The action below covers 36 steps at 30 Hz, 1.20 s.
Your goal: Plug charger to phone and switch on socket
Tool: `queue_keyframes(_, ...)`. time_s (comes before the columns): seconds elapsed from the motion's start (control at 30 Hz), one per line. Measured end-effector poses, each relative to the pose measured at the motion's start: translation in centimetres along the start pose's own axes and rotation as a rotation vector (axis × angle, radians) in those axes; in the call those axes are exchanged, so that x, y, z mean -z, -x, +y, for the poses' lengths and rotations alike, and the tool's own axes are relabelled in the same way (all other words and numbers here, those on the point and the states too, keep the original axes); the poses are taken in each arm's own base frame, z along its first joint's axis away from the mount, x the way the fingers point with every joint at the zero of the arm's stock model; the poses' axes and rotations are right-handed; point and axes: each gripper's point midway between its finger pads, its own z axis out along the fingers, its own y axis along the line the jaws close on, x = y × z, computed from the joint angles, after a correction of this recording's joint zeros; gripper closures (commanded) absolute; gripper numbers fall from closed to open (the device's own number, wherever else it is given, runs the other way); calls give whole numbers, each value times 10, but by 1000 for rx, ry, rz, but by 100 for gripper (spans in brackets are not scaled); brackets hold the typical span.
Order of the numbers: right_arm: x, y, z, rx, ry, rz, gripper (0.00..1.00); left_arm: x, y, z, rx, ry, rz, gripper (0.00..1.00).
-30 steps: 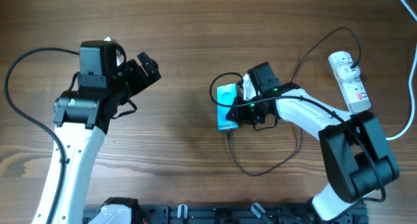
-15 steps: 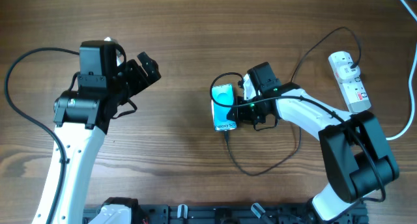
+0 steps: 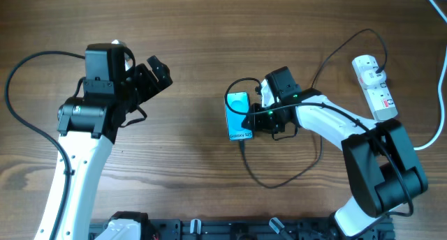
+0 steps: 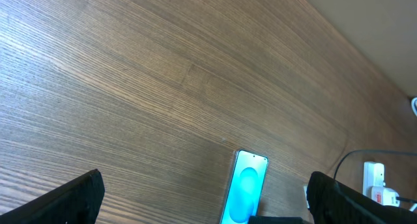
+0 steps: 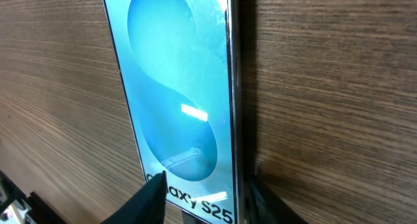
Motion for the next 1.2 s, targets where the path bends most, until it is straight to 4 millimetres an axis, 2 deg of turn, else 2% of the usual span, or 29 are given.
queue_keyframes(0.23, 0, 0, -1, -2, -7, 0, 47, 0, 0, 0, 0, 0, 0, 0)
queue_keyframes(0.27, 0, 0, -1, -2, -8, -1, 42, 0, 0, 0, 0, 0, 0, 0)
queue_keyframes(0.53, 1, 1, 4, 4, 18, 1, 19, 0, 0, 0, 0, -1, 0, 0)
queue_keyframes(0.67, 3, 1, 8, 12, 30, -2, 1, 0, 0, 0, 0, 0, 0, 0)
queue_keyframes(1.07, 7, 0, 7, 6, 7, 5, 0, 0, 0, 0, 0, 0, 0, 0)
queue_keyframes(1.2, 13, -10, -4, -36, -74, 50, 0, 0, 0, 0, 0, 0, 0, 0)
